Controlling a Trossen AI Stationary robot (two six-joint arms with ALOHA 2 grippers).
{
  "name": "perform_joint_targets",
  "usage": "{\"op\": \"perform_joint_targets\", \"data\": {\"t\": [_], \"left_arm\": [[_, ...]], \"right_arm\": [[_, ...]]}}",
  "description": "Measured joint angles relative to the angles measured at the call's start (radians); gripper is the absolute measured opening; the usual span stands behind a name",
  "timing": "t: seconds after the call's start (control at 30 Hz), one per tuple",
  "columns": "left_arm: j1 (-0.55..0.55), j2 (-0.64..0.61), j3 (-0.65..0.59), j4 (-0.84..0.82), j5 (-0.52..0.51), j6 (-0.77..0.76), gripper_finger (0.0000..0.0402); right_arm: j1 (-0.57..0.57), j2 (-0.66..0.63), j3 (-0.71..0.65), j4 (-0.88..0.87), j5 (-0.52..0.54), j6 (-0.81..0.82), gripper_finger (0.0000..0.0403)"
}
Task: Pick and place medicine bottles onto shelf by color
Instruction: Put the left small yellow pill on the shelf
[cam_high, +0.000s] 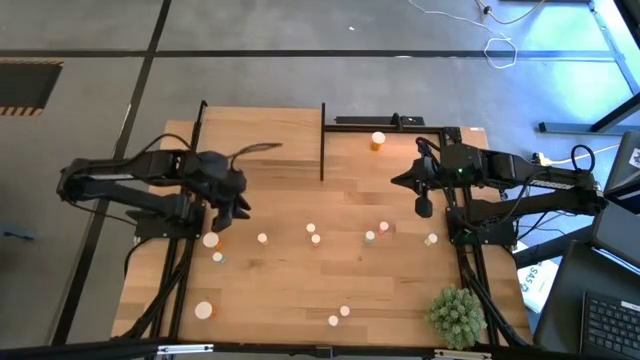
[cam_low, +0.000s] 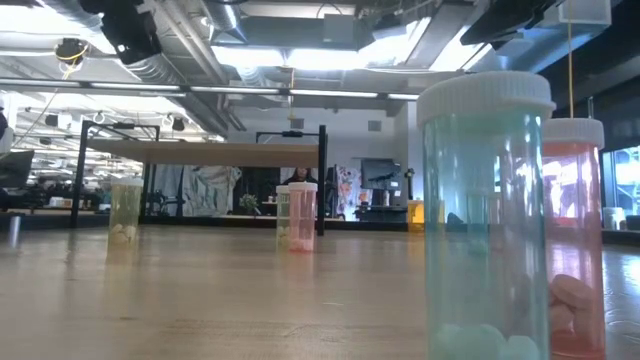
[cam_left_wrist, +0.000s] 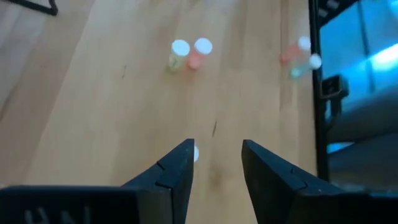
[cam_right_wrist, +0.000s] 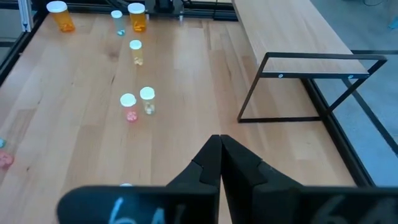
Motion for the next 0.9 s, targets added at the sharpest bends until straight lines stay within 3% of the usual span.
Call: {"op": "perform_joint_targets", "data": {"t": [0.2,0.53,0.67,0.9], "left_arm": [[-0.104,0.061,0.000,-0.023,-0.109,-0.005,0.0129],[-0.216,0.179,0.000,-0.026,-0.145,-0.058,0.0129],[-0.252,0.237,0.000,-0.026,-0.204,-0.039,0.0129],[-0.274,0.321,0.000,-0.026,-0.234,-0.023,0.0129]], "right_arm": [[0.000,0.000,0.000,0.001,0.044,0.055,0.0013],[0.000,0.000,0.000,0.007,0.060,0.081,0.0013],[0.000,0.000,0.000,0.006,0.060,0.080,0.0013],[0.000,0.001,0.000,0.005,0.060,0.077,0.0013]]}}
